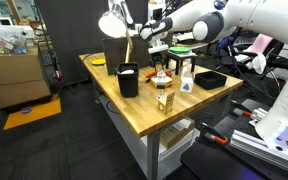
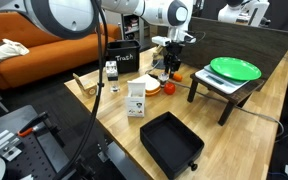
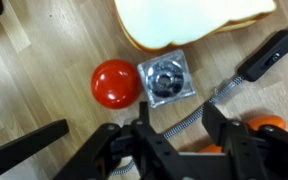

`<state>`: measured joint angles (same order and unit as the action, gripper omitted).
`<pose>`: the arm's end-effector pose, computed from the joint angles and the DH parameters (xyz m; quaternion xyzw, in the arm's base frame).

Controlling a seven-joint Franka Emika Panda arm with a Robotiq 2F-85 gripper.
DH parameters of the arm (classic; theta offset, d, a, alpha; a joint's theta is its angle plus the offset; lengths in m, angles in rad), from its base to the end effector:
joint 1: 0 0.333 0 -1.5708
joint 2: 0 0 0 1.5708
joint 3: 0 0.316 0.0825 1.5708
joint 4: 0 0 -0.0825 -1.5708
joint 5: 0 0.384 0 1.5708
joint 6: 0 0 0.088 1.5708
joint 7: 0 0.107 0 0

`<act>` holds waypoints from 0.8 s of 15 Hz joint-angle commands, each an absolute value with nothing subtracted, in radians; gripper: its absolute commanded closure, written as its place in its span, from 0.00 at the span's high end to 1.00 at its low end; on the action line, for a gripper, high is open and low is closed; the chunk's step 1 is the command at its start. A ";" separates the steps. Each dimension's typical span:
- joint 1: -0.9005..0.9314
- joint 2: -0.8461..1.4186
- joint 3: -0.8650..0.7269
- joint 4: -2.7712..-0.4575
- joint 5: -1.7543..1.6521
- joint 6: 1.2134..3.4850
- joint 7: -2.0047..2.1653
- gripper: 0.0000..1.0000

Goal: Remove the bottle from the green plate and put it on the table

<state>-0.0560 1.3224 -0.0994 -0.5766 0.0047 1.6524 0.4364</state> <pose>0.7723 -0.0785 0.1615 0.9569 -0.2596 -0.1123 0.0664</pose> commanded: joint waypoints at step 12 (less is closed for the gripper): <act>-0.059 1.321 -0.101 -0.577 0.005 1.653 0.437 1.00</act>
